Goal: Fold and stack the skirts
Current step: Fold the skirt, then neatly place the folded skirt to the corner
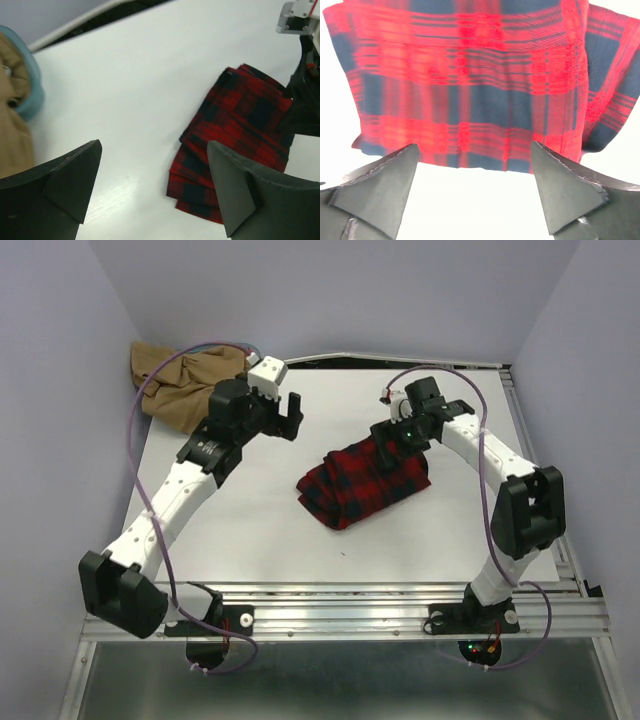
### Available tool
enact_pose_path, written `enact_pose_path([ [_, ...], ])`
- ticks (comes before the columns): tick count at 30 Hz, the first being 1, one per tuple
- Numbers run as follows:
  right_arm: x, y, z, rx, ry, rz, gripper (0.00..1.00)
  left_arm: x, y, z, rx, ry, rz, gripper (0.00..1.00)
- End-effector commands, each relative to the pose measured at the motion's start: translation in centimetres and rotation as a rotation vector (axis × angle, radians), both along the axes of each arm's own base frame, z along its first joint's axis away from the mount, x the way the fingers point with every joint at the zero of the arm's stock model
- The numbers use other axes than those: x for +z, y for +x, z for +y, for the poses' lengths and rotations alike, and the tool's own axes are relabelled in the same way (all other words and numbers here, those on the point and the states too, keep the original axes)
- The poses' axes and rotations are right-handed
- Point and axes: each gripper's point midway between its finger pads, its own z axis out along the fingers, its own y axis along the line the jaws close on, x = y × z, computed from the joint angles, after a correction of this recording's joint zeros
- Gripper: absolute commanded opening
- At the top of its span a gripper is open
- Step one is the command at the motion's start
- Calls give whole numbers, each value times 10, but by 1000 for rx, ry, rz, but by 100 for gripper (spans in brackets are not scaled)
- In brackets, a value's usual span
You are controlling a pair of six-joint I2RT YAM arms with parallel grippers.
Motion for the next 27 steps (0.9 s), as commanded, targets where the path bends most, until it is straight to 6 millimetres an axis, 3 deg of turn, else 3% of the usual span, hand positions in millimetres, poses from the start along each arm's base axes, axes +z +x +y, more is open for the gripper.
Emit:
enact_pose_path([
  [1,35,-10,25,48,8,-111,100,22,1,66,160,160,-65,99],
  [4,23,-16,39,67,-42,-111,100,21,-4,89,174,190,-45,99],
  [8,-11,-22,49,65,-135,-73,100,25,-18,95,156,196,-39,99],
  [9,-30,-23,45,60,-187,-48,100,24,-22,96,151,200,-26,99],
  [14,-88,-23,30,13,-324,27,100,23,-28,99,154,168,-2,99],
  [18,-111,-5,21,-97,-337,51,100,23,-25,96,147,146,14,99],
  [22,-120,35,-18,-240,-309,72,100,15,-18,98,168,120,58,98],
  [23,-116,55,-40,-301,-295,64,100,15,-17,96,164,95,75,98],
  [24,-125,62,-53,-320,-301,82,100,15,-15,93,156,76,89,98],
  [27,-122,96,-87,-336,-307,36,100,17,-12,90,136,22,109,99],
])
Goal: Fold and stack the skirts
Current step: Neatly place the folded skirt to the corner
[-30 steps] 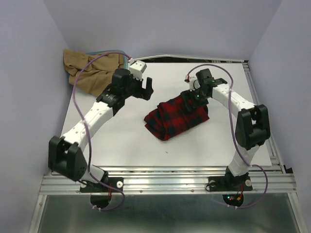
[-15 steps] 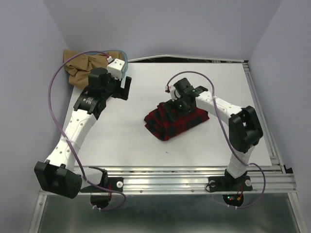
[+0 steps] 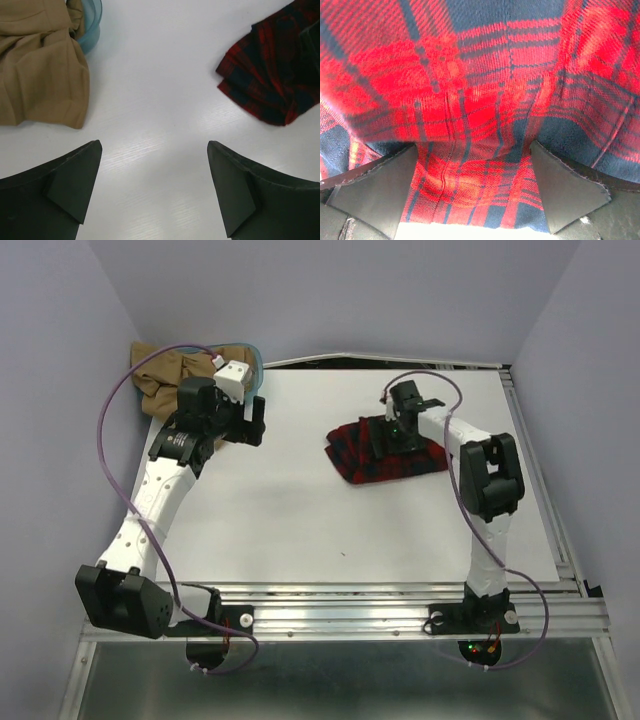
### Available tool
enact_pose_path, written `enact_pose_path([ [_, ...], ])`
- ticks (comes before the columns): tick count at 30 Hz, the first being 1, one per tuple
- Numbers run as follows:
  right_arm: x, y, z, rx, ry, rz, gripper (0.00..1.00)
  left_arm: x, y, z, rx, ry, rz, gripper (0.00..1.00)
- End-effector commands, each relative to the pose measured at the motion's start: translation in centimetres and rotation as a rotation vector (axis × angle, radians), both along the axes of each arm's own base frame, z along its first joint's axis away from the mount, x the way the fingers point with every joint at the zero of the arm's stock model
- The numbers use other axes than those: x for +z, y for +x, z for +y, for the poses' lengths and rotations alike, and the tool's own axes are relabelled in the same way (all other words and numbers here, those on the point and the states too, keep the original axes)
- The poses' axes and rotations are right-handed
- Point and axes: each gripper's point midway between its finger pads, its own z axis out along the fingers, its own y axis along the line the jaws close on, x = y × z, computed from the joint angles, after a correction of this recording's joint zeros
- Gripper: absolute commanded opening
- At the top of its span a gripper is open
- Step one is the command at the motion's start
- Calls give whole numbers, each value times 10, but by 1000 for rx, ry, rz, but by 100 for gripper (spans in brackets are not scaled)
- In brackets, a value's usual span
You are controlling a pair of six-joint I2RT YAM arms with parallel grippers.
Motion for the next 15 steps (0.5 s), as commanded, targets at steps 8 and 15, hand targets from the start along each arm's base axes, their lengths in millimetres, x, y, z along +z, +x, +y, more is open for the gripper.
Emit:
enact_pose_path([
  [8,-50,108,-189,-285,-92,-48,100,6,15,-7,-6,-91,22,98],
  [15,-44,148,-223,-276,-75,-128,100,-8,14,3,20,-34,38,98],
])
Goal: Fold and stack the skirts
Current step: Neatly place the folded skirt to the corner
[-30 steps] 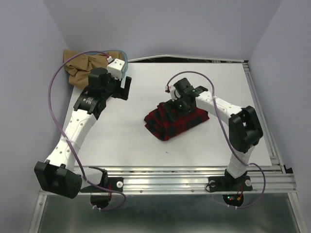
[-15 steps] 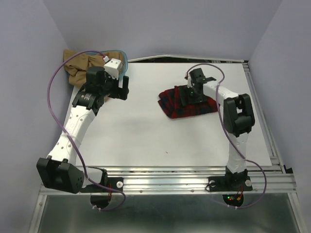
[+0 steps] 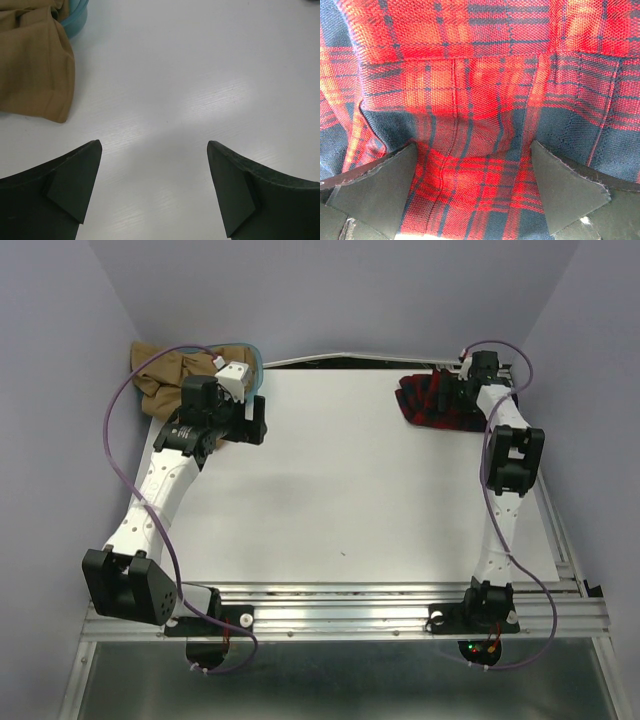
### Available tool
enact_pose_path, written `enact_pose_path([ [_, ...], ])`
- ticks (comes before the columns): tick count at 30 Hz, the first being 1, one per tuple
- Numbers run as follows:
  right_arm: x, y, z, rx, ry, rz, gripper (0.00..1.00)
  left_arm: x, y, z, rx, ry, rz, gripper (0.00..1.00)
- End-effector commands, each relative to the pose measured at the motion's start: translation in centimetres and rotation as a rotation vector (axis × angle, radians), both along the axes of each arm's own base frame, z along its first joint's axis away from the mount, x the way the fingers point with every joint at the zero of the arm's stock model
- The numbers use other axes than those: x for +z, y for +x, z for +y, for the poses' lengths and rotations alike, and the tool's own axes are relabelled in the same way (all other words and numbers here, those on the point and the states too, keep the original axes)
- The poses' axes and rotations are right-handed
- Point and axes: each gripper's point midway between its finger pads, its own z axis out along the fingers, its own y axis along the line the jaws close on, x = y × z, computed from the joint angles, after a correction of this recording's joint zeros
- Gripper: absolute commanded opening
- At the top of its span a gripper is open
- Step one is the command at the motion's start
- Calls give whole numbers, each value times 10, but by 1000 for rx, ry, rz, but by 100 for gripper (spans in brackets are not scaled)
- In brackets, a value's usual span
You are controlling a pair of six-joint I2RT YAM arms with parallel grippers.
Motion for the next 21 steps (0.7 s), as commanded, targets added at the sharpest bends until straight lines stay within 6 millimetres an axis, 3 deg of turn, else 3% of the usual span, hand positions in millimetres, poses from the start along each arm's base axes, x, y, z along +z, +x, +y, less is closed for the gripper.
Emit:
enact_pose_path([
  [1,-51,-21,-8,38,-40,146,100,15,2,7,11,29,-53,99],
  [6,-29,-13,-5,52,-31,95,100,11,-1,13,20,58,-50,99],
  [8,-7,-6,-7,42,-44,50,100,12,-1,14,24,62,-56,99],
  [9,16,-2,-7,42,-43,9,100,13,0,15,26,67,-64,99],
  [10,19,0,-5,44,-34,-3,100,15,1,16,30,69,-70,98],
  [13,99,14,3,55,-1,-163,100,29,8,18,38,69,-116,98],
  [14,139,15,5,54,3,-242,100,39,11,19,43,62,-139,99],
  [17,204,17,13,90,11,-397,100,50,23,15,43,24,-163,99],
  [18,240,8,16,105,5,-464,100,65,29,14,41,6,-193,99],
  [21,276,-7,26,150,26,-522,100,79,44,10,40,-32,-214,98],
])
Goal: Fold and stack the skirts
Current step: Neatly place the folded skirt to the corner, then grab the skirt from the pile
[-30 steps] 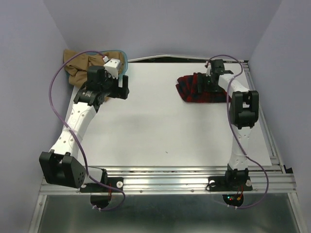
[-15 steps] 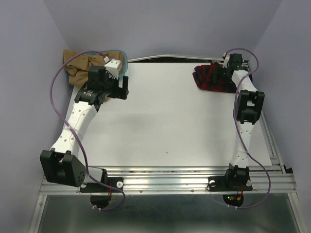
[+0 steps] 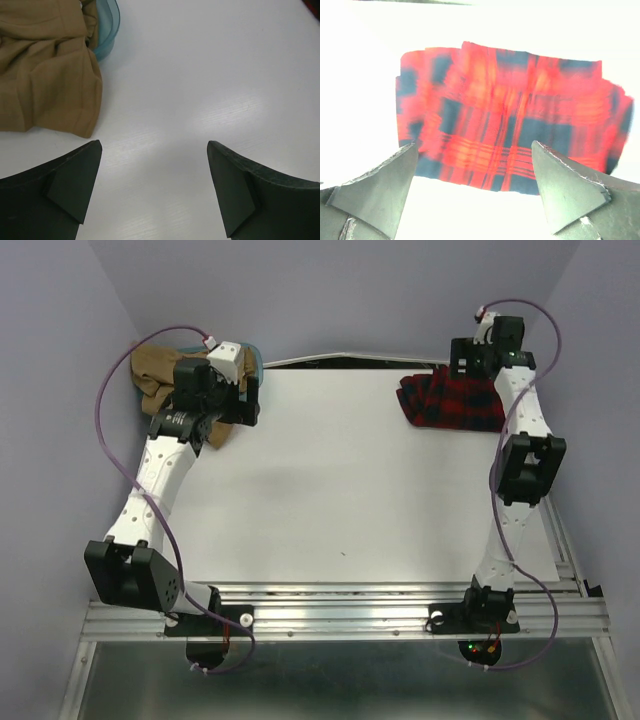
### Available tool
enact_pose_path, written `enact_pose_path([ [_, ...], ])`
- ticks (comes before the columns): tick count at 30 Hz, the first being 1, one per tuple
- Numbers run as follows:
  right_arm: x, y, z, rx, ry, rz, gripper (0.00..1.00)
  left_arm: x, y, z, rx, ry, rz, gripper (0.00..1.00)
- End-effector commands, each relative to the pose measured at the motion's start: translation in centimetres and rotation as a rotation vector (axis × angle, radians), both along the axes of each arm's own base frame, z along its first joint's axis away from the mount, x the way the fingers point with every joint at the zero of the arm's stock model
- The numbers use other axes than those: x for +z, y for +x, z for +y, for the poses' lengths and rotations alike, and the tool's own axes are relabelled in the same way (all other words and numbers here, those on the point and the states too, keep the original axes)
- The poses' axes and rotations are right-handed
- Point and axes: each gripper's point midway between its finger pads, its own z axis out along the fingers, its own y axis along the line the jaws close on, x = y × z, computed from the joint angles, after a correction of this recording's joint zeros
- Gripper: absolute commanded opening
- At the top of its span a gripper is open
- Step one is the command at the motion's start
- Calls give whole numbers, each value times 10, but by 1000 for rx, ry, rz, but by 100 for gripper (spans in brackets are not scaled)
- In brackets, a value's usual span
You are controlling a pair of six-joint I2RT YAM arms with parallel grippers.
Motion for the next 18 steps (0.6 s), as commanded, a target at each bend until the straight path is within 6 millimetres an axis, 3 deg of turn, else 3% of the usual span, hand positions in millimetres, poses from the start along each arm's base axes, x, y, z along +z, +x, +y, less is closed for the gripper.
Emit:
enact_pose_path([
  [1,168,-22,23,86,13,-338,100,67,29,-4,3,-68,-168,98],
  [3,173,-40,34,132,37,-308,100,88,36,-1,21,-63,-209,99],
  [5,184,-63,44,181,56,-297,100,89,45,8,66,-35,-206,99],
  [6,165,-75,48,200,69,-225,100,97,48,12,81,-25,-222,99],
  [7,172,-92,56,235,83,-223,100,89,55,20,112,16,-203,99],
  [8,165,-103,59,251,95,-193,100,87,58,25,127,37,-196,99],
  [9,147,-124,65,274,117,-131,100,80,65,35,159,70,-175,98],
  [10,123,-129,66,270,133,-68,100,76,70,41,174,77,-163,98],
  [11,127,-144,70,284,138,-75,100,81,75,55,199,73,-168,98],
  [12,118,-153,73,288,152,-54,100,67,86,60,202,71,-135,98],
  [13,87,-169,75,283,178,19,100,64,92,63,198,59,-126,96],
  [14,93,-179,79,289,187,-8,100,61,99,69,206,58,-124,95],
  [15,87,-186,80,289,194,1,100,58,106,72,209,57,-119,95],
  [16,64,-198,82,285,211,50,100,54,121,76,198,69,-119,95],
  [18,57,-206,83,273,218,51,100,61,137,76,195,75,-146,95],
])
